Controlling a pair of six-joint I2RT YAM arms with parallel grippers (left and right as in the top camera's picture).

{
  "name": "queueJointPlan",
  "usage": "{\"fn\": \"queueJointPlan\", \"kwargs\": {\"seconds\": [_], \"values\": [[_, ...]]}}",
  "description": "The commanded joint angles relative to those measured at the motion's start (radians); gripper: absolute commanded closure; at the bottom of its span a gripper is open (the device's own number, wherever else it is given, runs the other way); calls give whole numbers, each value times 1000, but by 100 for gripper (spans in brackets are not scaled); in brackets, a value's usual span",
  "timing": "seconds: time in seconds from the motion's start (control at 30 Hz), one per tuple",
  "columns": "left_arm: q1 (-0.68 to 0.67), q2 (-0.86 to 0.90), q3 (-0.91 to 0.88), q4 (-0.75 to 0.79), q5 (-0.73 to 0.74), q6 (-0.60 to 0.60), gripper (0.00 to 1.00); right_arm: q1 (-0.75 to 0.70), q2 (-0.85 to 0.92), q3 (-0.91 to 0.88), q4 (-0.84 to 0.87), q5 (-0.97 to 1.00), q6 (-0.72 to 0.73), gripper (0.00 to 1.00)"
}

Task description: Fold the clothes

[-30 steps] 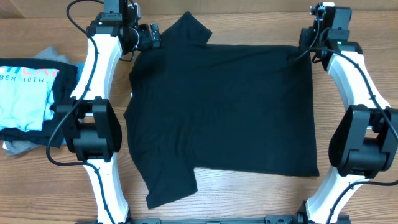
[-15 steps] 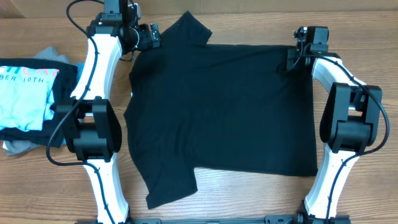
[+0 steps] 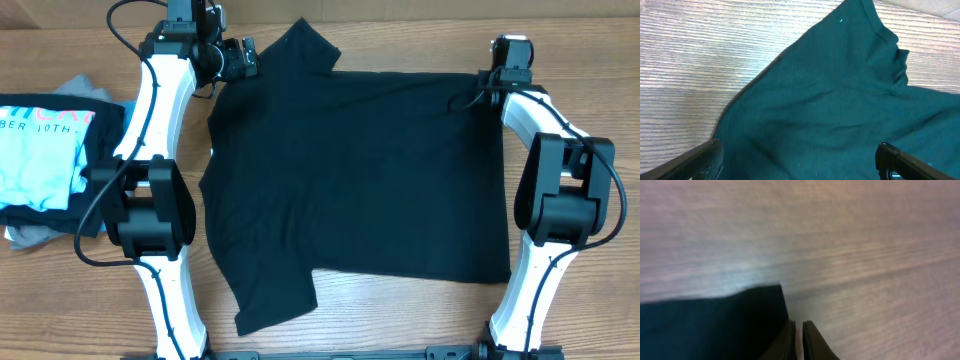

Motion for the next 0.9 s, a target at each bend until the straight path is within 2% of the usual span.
{"fn": "queueJointPlan", "kwargs": {"seconds": [0.0,0.1,0.2,0.27,0.43,0.7,0.87], "values": [[3,-24,12,0,11,-13,0,-2,-139,53,-62,42,143,89],[3,-24,12,0,11,-13,0,-14,-268,75,-160,-3,266,78],[3,-24,12,0,11,-13,0,-37,-411,76,-254,-110,310,41],[3,-24,12,0,11,-13,0,-55,-489,76,-332,-159,346,36],[3,-24,12,0,11,-13,0,-114,-629,75,-603,-287,473,34],[3,-24,12,0,11,-13,0,-232,-660,74,-1055,-394,501,32],[3,-24,12,0,11,-13,0,-280,-660,73,-1243,-389,500,32]]}}
